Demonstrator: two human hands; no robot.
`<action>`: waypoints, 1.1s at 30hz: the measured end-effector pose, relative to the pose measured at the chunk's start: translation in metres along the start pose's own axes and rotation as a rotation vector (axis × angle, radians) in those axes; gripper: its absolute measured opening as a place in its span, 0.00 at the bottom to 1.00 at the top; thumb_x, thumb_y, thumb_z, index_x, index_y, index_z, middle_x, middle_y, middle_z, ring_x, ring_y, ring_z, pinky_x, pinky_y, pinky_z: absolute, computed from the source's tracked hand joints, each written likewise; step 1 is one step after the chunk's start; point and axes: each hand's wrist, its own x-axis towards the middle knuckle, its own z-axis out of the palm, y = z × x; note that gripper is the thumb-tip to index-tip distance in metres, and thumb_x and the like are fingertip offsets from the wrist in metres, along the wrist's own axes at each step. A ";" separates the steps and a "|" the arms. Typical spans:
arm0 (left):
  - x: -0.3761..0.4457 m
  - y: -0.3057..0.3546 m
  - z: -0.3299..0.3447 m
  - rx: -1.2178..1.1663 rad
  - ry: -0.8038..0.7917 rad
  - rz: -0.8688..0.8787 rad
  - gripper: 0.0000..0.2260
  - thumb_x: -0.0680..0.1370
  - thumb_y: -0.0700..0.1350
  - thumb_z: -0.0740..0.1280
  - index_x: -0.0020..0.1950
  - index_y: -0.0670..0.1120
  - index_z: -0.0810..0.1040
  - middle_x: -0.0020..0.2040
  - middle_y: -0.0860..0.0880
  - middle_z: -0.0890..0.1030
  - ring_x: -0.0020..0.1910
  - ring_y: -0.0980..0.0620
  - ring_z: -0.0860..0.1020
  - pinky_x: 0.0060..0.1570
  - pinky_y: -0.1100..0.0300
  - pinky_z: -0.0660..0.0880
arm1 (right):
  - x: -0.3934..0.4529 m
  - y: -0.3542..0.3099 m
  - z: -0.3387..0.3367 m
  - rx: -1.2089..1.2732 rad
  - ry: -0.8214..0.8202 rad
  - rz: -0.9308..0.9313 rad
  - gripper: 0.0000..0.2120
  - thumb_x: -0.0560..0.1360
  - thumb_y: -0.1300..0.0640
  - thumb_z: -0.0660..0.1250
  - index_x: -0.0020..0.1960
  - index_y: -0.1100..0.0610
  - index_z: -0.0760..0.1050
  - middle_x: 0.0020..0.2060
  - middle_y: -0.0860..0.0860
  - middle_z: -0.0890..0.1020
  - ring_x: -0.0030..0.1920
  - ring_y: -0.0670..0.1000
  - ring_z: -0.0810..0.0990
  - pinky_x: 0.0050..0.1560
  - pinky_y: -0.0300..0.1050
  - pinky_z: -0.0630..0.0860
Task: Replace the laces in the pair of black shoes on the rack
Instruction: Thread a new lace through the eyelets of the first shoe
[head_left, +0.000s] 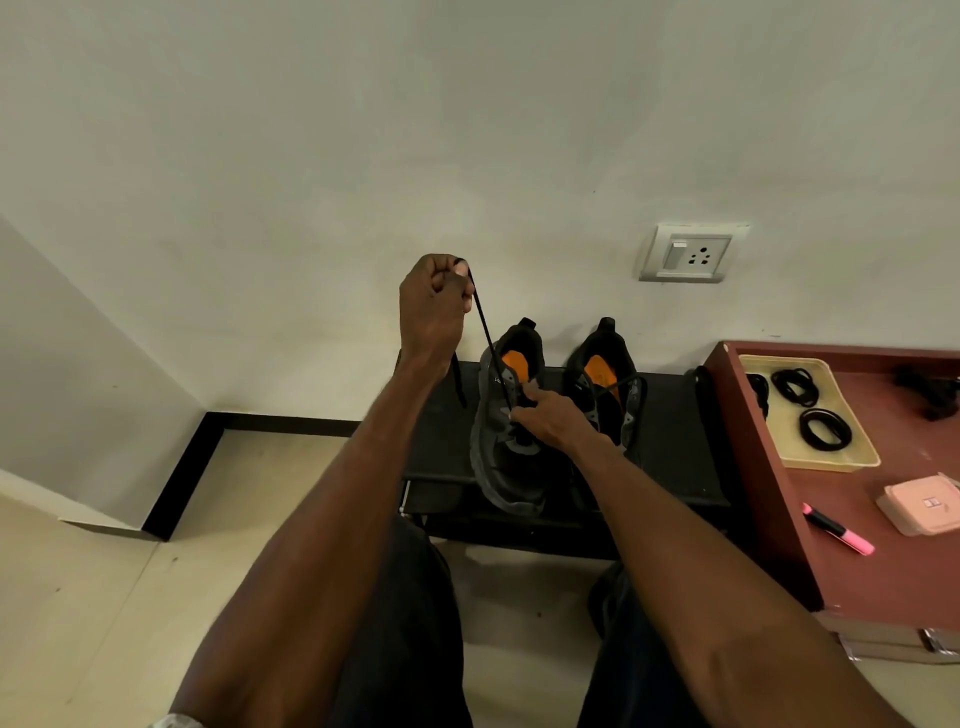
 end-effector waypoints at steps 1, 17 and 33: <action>-0.001 0.000 0.000 0.020 0.002 0.002 0.07 0.81 0.37 0.63 0.45 0.43 0.76 0.32 0.50 0.77 0.30 0.54 0.72 0.32 0.62 0.70 | 0.000 0.000 0.002 -0.002 -0.003 -0.002 0.32 0.79 0.47 0.64 0.80 0.47 0.57 0.72 0.59 0.70 0.67 0.62 0.73 0.65 0.54 0.73; -0.030 -0.043 -0.014 0.917 -0.222 -0.359 0.11 0.77 0.38 0.63 0.55 0.35 0.80 0.55 0.38 0.81 0.54 0.39 0.80 0.51 0.50 0.77 | -0.028 -0.016 -0.054 -0.193 0.009 0.078 0.08 0.80 0.60 0.63 0.45 0.61 0.77 0.32 0.54 0.79 0.28 0.51 0.75 0.29 0.44 0.72; -0.067 -0.013 -0.044 -0.137 -0.582 -0.654 0.06 0.82 0.40 0.62 0.53 0.40 0.78 0.33 0.50 0.72 0.30 0.55 0.68 0.31 0.62 0.68 | -0.092 -0.036 -0.088 0.914 0.296 -0.107 0.02 0.78 0.63 0.69 0.48 0.63 0.79 0.37 0.58 0.86 0.35 0.54 0.83 0.34 0.41 0.79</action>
